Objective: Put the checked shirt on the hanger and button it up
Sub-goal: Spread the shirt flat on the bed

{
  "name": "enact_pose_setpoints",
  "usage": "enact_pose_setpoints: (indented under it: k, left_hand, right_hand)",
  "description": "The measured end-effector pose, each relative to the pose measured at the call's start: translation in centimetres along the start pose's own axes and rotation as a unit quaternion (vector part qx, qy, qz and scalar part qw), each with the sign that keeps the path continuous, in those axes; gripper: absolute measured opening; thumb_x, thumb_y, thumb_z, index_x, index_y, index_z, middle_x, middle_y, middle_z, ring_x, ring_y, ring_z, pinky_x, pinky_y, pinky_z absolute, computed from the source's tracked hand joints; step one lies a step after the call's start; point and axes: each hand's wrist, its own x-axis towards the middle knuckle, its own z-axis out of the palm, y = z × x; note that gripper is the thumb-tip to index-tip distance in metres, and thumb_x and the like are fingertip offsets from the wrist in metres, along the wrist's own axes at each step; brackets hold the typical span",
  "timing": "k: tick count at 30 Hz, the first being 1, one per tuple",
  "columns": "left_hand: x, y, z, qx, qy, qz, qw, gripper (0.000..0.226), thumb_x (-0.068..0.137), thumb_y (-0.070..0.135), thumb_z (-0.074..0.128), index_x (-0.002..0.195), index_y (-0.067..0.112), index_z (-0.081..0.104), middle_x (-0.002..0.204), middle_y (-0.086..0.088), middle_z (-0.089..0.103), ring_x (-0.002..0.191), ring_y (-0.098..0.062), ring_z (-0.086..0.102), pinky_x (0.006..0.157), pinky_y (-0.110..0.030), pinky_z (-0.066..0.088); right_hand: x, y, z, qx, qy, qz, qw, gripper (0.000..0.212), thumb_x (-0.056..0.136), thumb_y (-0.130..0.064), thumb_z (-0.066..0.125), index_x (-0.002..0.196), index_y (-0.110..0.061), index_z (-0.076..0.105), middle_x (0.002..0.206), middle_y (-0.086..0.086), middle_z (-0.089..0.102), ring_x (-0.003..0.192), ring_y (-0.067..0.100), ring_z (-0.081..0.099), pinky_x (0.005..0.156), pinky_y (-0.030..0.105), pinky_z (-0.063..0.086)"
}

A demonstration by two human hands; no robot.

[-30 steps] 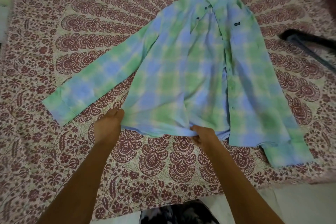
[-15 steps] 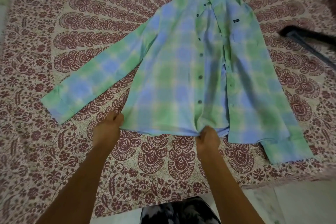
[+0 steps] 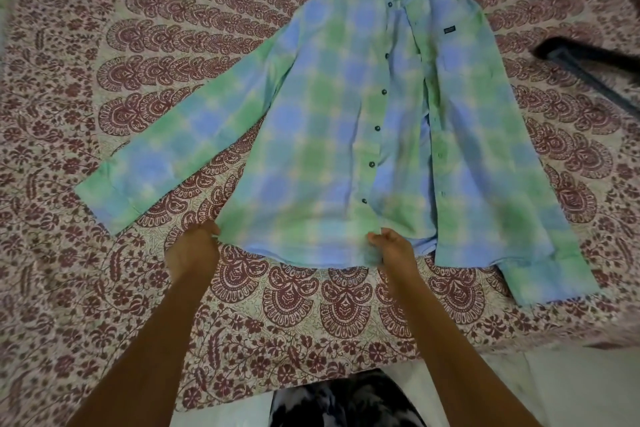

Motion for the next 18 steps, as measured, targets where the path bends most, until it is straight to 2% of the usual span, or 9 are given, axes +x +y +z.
enact_pose_setpoints:
  k: [3,5,7,10,12,15,18]
  left_hand:
    - [-0.5,0.9,0.8,-0.007,-0.034,-0.006,0.999,0.049,0.088,0.002,0.049,0.133,0.023,0.047,0.118,-0.018,0.061,0.099,-0.036,0.062,0.080,-0.045,0.052]
    - [-1.4,1.2,1.9,-0.061,-0.042,-0.021,0.997,0.064,0.087,0.005,0.051,0.143,0.025,0.027,0.130,-0.019,0.053,0.102,-0.038,0.061,0.082,-0.050,0.051]
    - [-2.2,1.8,3.2,-0.185,-0.018,-0.091,0.978,0.069,0.088,0.011,0.054,0.146,0.021,0.017,0.138,-0.023,0.045,0.107,-0.045,0.058,0.088,-0.056,0.049]
    - [-3.4,4.1,4.1,-0.400,0.035,-0.211,0.891,0.062,0.088,0.014,0.058,0.141,0.013,0.026,0.133,-0.023,0.051,0.110,-0.042,0.057,0.090,-0.050,0.049]
    - [-3.6,5.8,4.4,-0.469,0.043,-0.264,0.842,0.052,0.087,0.018,0.061,0.132,0.005,0.038,0.120,-0.021,0.060,0.102,-0.036,0.061,0.082,-0.044,0.051]
    - [-2.8,7.2,5.3,-0.492,0.030,-0.283,0.823,0.052,0.077,0.027,0.072,0.117,-0.001,0.052,0.107,-0.018,0.065,0.094,-0.035,0.064,0.079,-0.049,0.054]
    - [-1.8,8.0,5.9,-0.524,0.012,-0.306,0.795,0.051,0.072,0.018,0.077,0.112,-0.004,0.054,0.105,-0.019,0.065,0.090,-0.036,0.066,0.077,-0.051,0.056]
  right_hand:
    - [0.8,1.7,-0.3,-0.173,0.058,-0.026,0.983,0.018,0.086,-0.022,0.046,0.074,-0.014,0.057,0.071,0.008,0.058,0.067,0.022,0.053,0.062,0.027,0.042]
    - [1.0,3.0,-0.6,-0.237,0.099,-0.062,0.965,0.022,0.084,-0.021,0.047,0.095,-0.011,0.063,0.086,0.016,0.065,0.078,0.031,0.060,0.066,0.030,0.043]
    - [1.1,4.2,-0.6,-0.336,0.129,-0.141,0.922,0.028,0.084,-0.015,0.050,0.110,-0.008,0.060,0.096,0.021,0.063,0.076,0.035,0.061,0.060,0.032,0.044]
    - [1.4,5.4,-0.2,-0.464,0.149,-0.202,0.849,0.027,0.084,-0.009,0.058,0.110,-0.014,0.058,0.102,0.019,0.053,0.066,0.034,0.058,0.052,0.033,0.045]
    - [1.6,5.5,-0.1,-0.512,0.160,-0.239,0.809,0.021,0.079,-0.010,0.066,0.100,-0.013,0.062,0.096,0.018,0.056,0.058,0.032,0.059,0.048,0.033,0.047]
    - [2.4,5.1,-0.3,-0.542,0.167,-0.263,0.781,0.014,0.070,-0.007,0.072,0.082,-0.012,0.066,0.087,0.014,0.061,0.055,0.031,0.059,0.049,0.033,0.049]
    - [3.1,4.7,-1.0,-0.554,0.120,-0.310,0.763,0.011,0.068,-0.006,0.069,0.077,-0.010,0.065,0.083,0.011,0.062,0.062,0.031,0.060,0.053,0.033,0.048]
